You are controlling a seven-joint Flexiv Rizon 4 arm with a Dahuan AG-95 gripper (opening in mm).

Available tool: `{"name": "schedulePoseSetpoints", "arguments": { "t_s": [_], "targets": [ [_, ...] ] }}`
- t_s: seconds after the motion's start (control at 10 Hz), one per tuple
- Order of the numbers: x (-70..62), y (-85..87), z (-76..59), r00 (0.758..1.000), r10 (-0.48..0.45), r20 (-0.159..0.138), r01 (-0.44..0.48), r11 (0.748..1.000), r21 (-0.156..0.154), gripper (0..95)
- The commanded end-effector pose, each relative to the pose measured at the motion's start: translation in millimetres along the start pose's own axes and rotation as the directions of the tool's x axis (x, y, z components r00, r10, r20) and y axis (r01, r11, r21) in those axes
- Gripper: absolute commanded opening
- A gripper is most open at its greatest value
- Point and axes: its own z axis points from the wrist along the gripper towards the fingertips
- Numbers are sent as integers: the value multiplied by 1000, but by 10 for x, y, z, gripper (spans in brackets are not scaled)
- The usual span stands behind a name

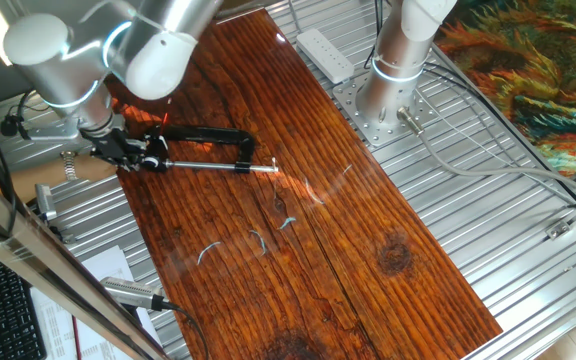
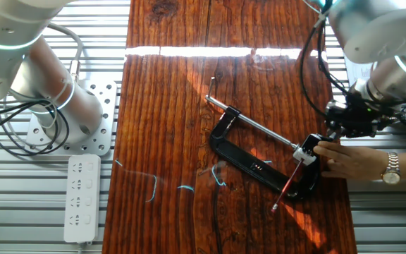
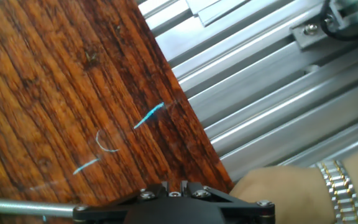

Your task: Sharpen the pencil with a pencil sharpener

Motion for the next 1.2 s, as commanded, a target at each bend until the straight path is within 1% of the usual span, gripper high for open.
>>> {"name": "schedulePoseSetpoints", "arguments": {
  "t_s": [0.1,0.2,0.4,0.5,0.7,0.8,0.9,1.0,1.1,1.2],
  "targets": [
    [15,159,-5,998,57,1,-57,998,19,0],
    [23,232,-24,998,57,-2,-57,998,26,0],
    [-13,291,-178,997,69,-15,-69,997,26,0],
    [-21,311,-178,997,74,-12,-73,997,24,0],
    [89,420,40,996,82,34,-83,996,37,0],
    [85,437,55,996,78,37,-80,996,32,0],
    [42,460,45,996,84,20,-85,996,39,0],
    [30,465,50,996,90,23,-90,995,36,0],
    [8,476,60,993,106,52,-107,994,14,0],
    [-17,489,77,994,103,48,-104,994,26,0]
  ]
}}
